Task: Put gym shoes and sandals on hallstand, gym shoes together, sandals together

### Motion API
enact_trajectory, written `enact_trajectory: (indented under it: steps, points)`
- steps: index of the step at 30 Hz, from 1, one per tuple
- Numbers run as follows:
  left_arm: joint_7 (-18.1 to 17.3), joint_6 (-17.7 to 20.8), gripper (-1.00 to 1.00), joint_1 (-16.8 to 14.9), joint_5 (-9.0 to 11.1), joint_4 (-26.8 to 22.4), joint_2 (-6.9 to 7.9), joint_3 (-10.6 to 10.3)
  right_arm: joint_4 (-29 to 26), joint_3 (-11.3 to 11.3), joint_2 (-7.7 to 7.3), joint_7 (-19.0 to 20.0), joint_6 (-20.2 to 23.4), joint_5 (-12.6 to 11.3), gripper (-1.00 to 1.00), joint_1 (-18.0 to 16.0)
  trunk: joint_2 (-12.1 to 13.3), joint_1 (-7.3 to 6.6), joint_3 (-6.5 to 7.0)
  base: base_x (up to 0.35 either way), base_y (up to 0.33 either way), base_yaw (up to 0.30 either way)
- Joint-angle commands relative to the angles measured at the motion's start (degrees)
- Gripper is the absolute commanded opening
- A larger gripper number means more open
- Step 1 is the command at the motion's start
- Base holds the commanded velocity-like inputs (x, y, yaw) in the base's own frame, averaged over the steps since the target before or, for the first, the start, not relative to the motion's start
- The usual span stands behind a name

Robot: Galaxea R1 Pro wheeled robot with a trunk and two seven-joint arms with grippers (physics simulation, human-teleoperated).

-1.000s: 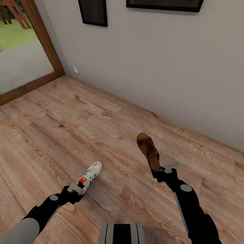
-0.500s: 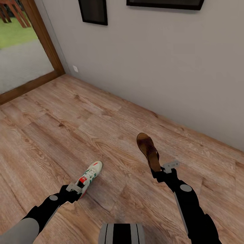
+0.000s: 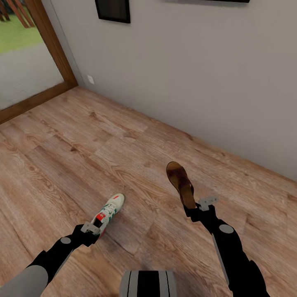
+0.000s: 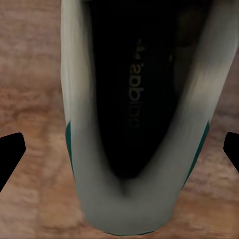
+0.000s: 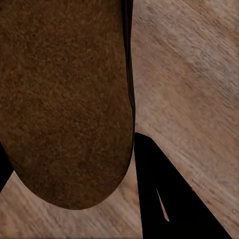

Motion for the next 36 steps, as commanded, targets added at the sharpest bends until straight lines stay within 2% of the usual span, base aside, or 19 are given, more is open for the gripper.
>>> enact_trajectory:
  steps: [1, 5, 15, 18, 31, 32, 36]
  points:
    - [-0.1, -0.1, 1.0, 0.0, -0.5, -0.1, 0.03, -0.1, -0.1, -0.1, 0.07, 0.4, 0.3, 0.4, -1.0, 0.0, 0.0, 0.01, -0.27, 0.0, 0.0, 0.0]
    - [0.0, -0.1, 1.0, 0.0, -0.5, -0.1, -0.04, -0.2, -0.1, -0.2, 0.07, 0.4, 0.3, 0.4, -1.0, 0.0, -0.1, 0.12, -1.15, 0.0, 0.0, 0.0]
    - [0.0, 0.0, 1.0, 0.0, -0.5, -0.1, -0.02, -0.3, -0.1, -0.1, 0.07, 0.4, 0.3, 0.4, -1.0, 0.0, -0.1, 0.12, -1.15, 0.0, 0.0, 0.0]
    - [0.0, 0.0, 1.0, 0.0, -0.5, -0.1, 0.0, -0.3, -0.1, -0.1, 0.07, 0.4, 0.3, 0.4, -1.0, 0.0, -0.1, 0.19, -1.82, 0.0, 0.0, 0.0]
    - [0.0, 0.0, 1.0, 0.0, -0.5, 0.1, 0.11, 0.1, -0.2, -0.2, 0.07, 0.4, 0.3, 0.4, -1.0, 0.0, -0.1, 0.19, -1.82, 0.0, 0.0, 0.0]
    - [0.0, 0.0, -1.0, 0.0, -0.5, 0.1, 0.12, 0.1, -0.2, -0.2, 0.07, 0.4, 0.3, 0.4, -1.0, 0.0, -0.1, 0.19, -1.82, 0.0, 0.0, 0.0]
    - [0.1, 0.0, -1.0, 0.0, -0.5, 0.3, 0.13, 0.2, -0.2, -0.2, 0.07, 0.4, 0.3, 0.4, -1.0, 0.0, -0.1, 0.19, -1.82, 0.0, 0.0, 0.0]
